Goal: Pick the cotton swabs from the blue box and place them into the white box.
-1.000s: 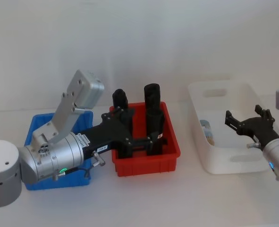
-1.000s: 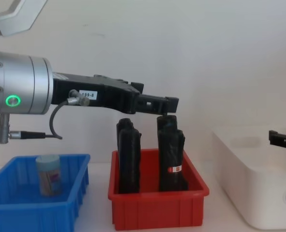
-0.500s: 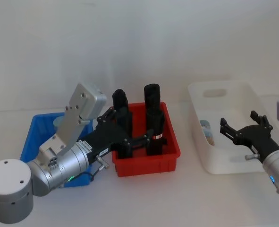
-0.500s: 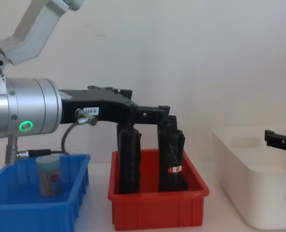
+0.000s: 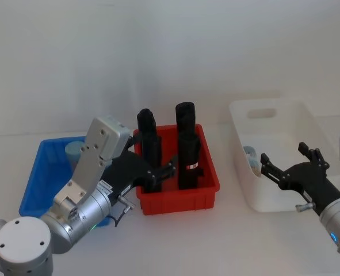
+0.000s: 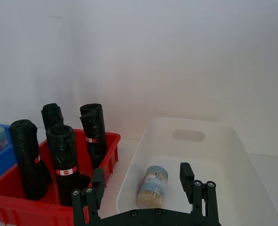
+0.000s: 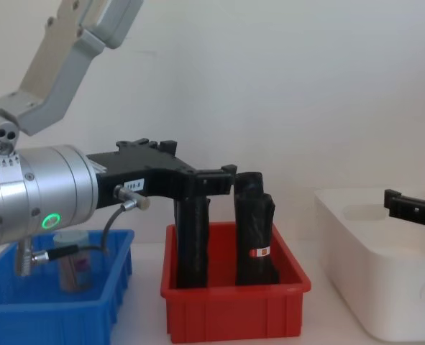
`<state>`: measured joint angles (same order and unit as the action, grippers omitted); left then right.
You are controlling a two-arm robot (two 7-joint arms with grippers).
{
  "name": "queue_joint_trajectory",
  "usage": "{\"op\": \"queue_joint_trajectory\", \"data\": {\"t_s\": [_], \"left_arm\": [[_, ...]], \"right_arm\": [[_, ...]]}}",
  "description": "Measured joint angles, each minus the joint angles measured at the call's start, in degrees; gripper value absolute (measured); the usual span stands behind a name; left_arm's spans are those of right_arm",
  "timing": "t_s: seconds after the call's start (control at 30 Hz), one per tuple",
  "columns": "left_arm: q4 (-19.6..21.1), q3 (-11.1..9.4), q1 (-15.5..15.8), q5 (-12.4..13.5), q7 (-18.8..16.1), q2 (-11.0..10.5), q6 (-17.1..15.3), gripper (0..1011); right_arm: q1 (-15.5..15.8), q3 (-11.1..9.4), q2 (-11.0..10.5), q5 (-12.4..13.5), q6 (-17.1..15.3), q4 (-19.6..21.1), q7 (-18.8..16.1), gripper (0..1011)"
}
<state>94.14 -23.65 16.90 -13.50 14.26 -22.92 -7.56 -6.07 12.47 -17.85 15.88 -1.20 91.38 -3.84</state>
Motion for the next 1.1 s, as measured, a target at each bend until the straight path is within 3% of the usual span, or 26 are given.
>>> {"op": "queue_joint_trajectory", "data": {"t_s": [0.3,0.6,1.1], "left_arm": [[-0.5,-1.23,-1.69,1.03,-6.86,0.53,3.41,1000],[-0.92,-2.21,-3.07,1.86,-12.47,0.95,6.18,1000],[-1.0,-2.4,-3.34,2.04,-13.65,1.03,6.79,1000]], "right_arm": [[4.72,0.33,-1.06,0.43,-0.53,6.75,0.01,1002],[6.78,0.5,-1.5,0.62,-0.78,9.65,0.01,1002],[6.92,0.46,-1.48,0.64,-0.78,9.86,0.02,1002]]}}
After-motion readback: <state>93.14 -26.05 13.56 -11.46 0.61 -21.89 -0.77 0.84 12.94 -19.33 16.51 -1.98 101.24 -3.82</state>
